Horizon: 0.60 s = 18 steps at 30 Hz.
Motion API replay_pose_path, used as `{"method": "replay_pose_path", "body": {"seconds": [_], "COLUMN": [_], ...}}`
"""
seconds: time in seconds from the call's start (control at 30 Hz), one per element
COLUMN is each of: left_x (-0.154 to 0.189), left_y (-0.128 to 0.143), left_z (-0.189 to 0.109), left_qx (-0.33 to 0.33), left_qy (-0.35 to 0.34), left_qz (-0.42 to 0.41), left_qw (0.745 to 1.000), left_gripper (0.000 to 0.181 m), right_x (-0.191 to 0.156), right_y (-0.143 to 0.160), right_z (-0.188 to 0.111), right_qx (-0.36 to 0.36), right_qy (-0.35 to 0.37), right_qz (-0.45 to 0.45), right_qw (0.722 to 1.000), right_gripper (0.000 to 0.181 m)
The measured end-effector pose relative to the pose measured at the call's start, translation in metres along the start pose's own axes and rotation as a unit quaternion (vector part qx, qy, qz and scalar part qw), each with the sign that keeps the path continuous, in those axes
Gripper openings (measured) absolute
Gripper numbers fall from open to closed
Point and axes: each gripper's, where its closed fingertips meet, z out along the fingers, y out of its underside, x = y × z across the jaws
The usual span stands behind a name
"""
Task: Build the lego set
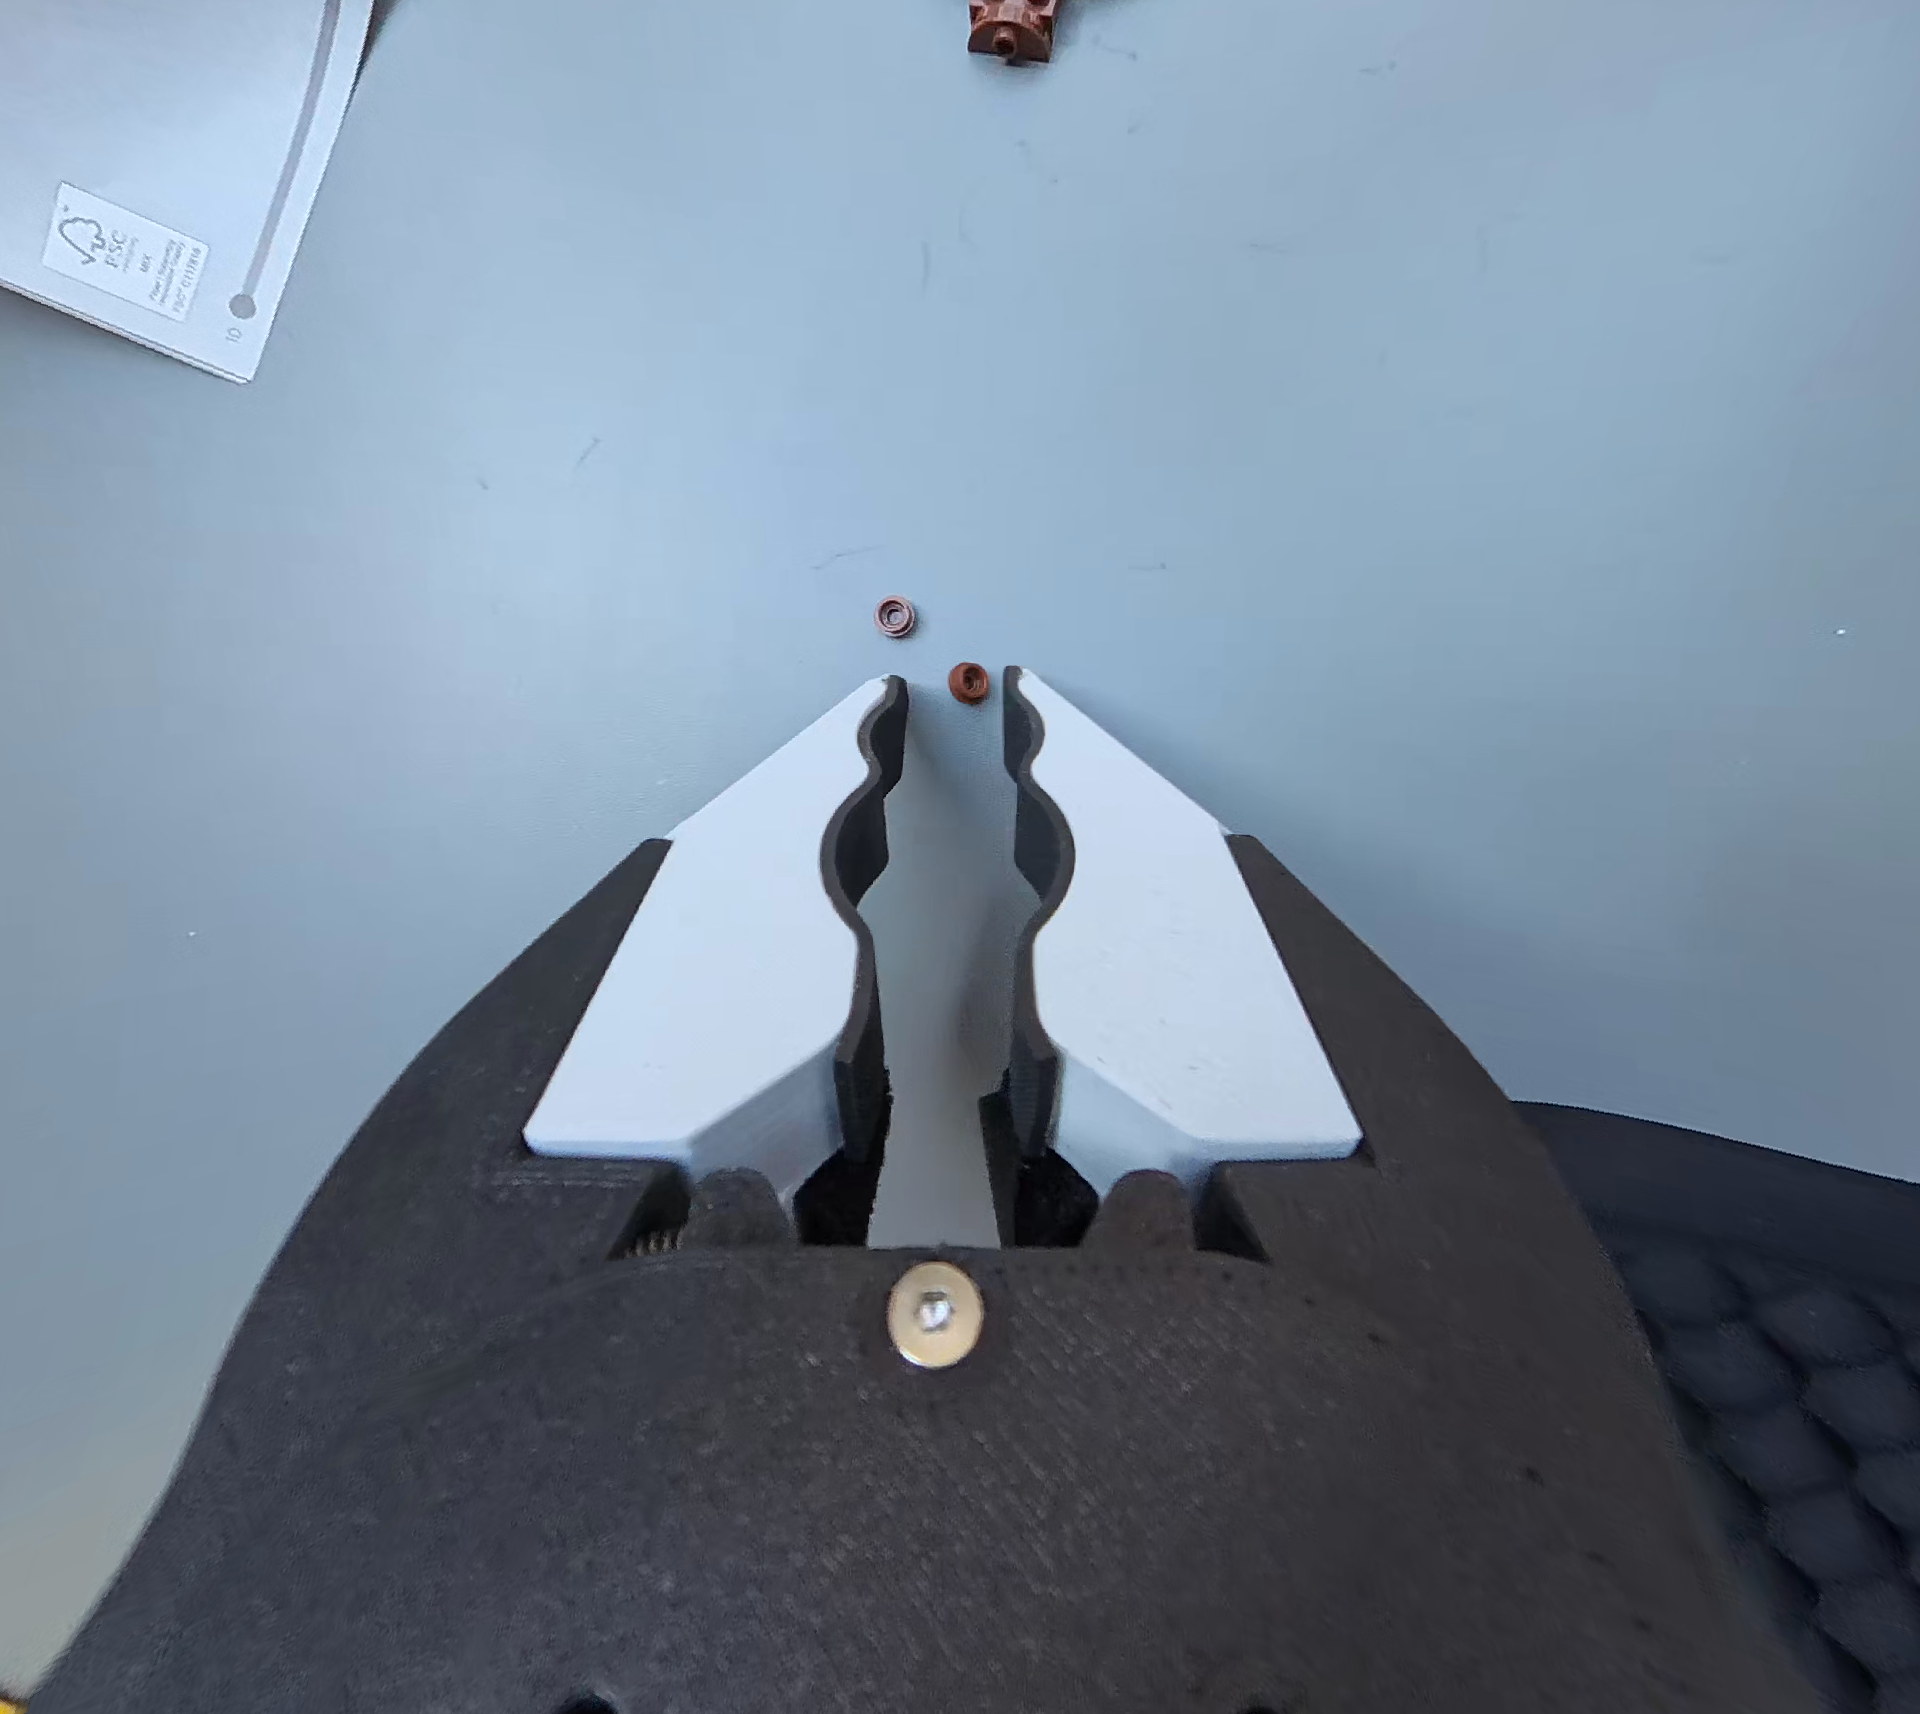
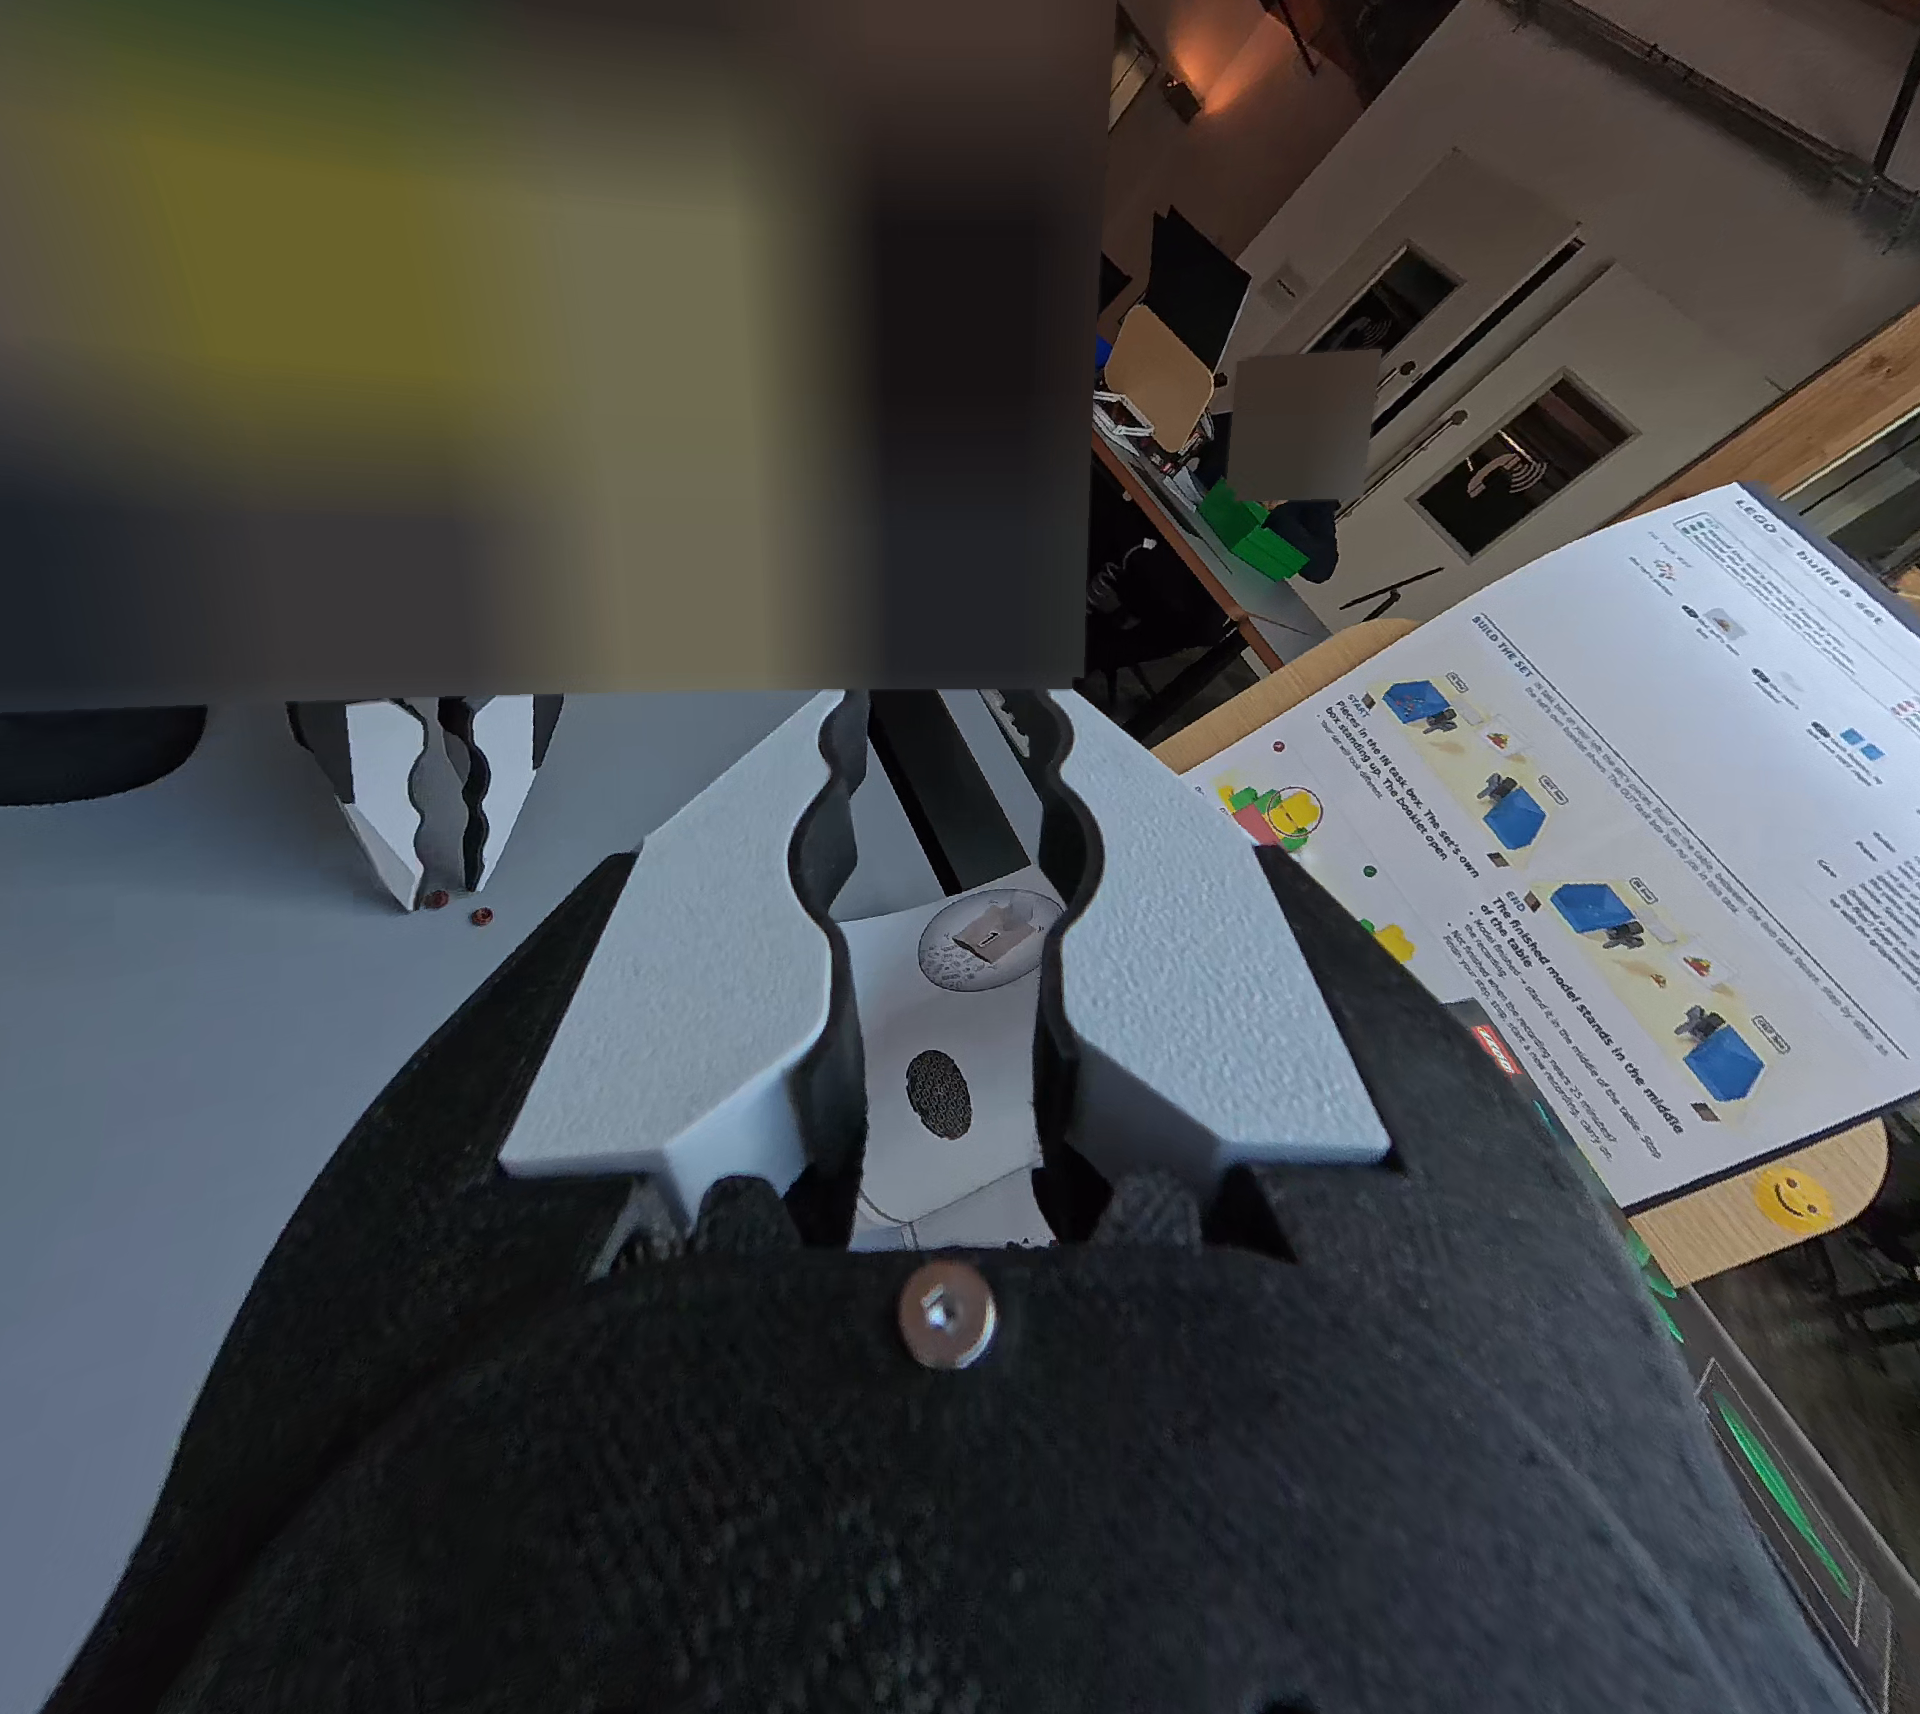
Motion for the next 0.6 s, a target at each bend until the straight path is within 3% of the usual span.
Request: {"method": "replay_pose_path", "body": {"seconds": [0.03, 0.1, 0.17, 0.3, 0.37, 0.43, 0.53, 0.6], "left_x": [0.001, -0.003, -0.015, -0.053, -0.072, -0.081, -0.070, -0.058], "left_y": [-0.002, -0.008, -0.018, -0.015, 0.015, 0.069, 0.150, 0.193], "left_z": [-0.002, -0.017, -0.050, -0.161, -0.215, -0.252, -0.270, -0.266], "left_qx": [0.005, 0.023, 0.061, 0.149, 0.153, 0.101, 0.019, -0.033], "left_qy": [0.006, 0.002, -0.028, -0.130, -0.192, -0.239, -0.228, -0.193], "left_qz": [-0.006, -0.020, -0.044, -0.113, -0.150, -0.199, -0.276, -0.325], "left_qw": [1.000, 1.000, 0.997, 0.974, 0.958, 0.945, 0.934, 0.925], "left_gripper": [0.021, 0.022, 0.021, 0.026, 0.029, 0.032, 0.018, 0.021], "right_x": [0.001, 0.005, 0.011, 0.023, 0.025, 0.025, 0.020, 0.017], "right_y": [0.001, 0.003, 0.007, 0.012, 0.010, 0.006, -0.003, -0.007], "right_z": [-0.001, -0.005, -0.011, -0.023, -0.026, -0.027, -0.023, -0.016], "right_qx": [-0.001, -0.009, -0.018, -0.018, -0.005, 0.012, 0.041, 0.057], "right_qy": [0.002, 0.011, 0.025, 0.042, 0.041, 0.036, 0.021, 0.009], "right_qz": [-0.002, -0.005, -0.007, 0.007, 0.017, 0.025, 0.039, 0.051], "right_qw": [1.000, 1.000, 0.999, 0.999, 0.999, 0.999, 0.998, 0.997], "right_gripper": [0.030, 0.030, 0.030, 0.030, 0.030, 0.030, 0.030, 0.030]}}
